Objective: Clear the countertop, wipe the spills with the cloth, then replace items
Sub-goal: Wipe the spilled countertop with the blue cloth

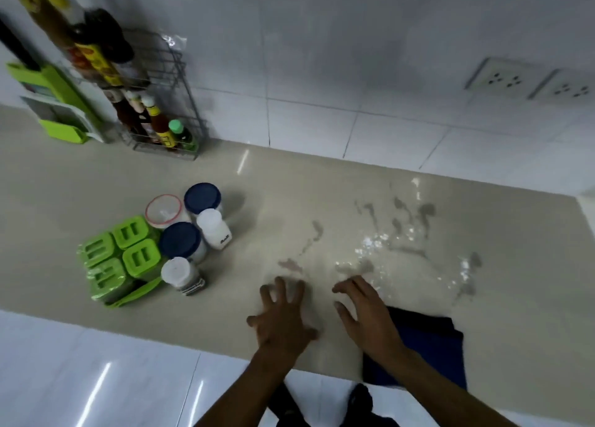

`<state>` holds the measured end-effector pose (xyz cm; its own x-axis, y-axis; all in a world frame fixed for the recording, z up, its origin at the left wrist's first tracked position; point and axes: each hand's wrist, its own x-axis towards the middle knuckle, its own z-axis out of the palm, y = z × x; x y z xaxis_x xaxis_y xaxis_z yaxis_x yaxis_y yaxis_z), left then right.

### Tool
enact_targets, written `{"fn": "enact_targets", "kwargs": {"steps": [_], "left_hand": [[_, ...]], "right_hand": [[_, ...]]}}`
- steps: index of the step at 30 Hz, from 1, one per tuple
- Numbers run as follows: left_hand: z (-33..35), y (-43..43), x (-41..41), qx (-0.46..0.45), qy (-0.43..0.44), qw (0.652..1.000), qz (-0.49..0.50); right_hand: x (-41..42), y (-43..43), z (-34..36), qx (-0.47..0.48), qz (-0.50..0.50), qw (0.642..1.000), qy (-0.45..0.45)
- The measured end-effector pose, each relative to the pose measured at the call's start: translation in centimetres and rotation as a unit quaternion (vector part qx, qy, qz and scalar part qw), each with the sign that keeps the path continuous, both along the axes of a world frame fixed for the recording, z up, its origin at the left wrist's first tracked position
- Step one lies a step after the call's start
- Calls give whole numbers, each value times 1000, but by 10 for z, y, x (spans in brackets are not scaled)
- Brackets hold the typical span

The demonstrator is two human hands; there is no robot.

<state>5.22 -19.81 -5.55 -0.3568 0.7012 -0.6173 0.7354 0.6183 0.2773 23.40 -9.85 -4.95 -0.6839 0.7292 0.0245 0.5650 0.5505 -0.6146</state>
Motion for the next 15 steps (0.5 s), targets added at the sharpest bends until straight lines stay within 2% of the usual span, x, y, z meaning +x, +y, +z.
{"fn": "enact_targets", "kwargs": {"steps": [3, 6, 8, 12, 15], "left_hand": [[-8, -9, 2, 28, 58, 998, -9], [-14, -11, 5, 84, 122, 989, -24], [-23, -12, 7, 139, 147, 977, -65], [-41, 3, 53, 192, 161, 948, -196], [-58, 15, 92, 222, 174, 938, -200]], "right_hand": [[102, 3, -26, 75, 27, 989, -123], [171, 12, -43, 80, 107, 966, -222], [183, 20, -51, 87, 165, 955, -230], [166, 28, -61, 114, 190, 956, -194], [165, 24, -71, 154, 188, 953, -179]]}}
